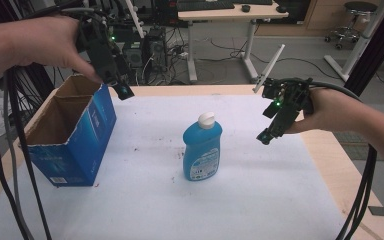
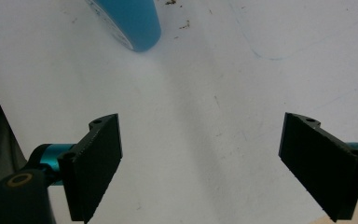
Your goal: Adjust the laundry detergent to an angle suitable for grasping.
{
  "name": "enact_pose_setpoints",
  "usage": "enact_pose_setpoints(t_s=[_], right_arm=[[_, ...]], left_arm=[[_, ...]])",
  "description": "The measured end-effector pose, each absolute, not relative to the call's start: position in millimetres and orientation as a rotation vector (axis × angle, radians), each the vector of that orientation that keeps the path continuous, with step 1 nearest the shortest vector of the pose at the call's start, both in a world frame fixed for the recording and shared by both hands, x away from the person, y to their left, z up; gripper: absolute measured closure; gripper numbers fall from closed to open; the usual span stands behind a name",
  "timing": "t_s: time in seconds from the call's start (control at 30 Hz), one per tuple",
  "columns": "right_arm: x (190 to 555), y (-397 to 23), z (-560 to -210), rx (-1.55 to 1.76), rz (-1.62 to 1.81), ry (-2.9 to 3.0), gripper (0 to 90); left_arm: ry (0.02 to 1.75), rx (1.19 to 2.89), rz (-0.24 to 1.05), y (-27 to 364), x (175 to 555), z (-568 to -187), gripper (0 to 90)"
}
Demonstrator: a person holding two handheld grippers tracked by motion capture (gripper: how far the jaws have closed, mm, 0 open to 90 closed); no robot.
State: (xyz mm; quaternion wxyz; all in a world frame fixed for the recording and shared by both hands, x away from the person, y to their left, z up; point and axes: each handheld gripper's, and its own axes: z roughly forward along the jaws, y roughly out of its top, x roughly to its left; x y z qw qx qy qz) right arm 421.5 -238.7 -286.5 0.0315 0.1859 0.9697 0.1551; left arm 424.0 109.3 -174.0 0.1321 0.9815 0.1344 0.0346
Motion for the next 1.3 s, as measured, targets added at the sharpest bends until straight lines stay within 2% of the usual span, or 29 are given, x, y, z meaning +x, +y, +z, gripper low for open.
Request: enact_pose_setpoints(t_s=[0.4,1.3], right_arm=[[422.9,-241.5,-286.1,0.585,0.491,2.978,12.8],[422.3,-241.3,-285.6,0.585,0.499,2.975,12.8]], left_arm=[[0.37,2.789,0.103,102.1,417.0,-184.1,15.8],[0.322,2.667,0.036,60.2,399.9,-241.9,15.8]])
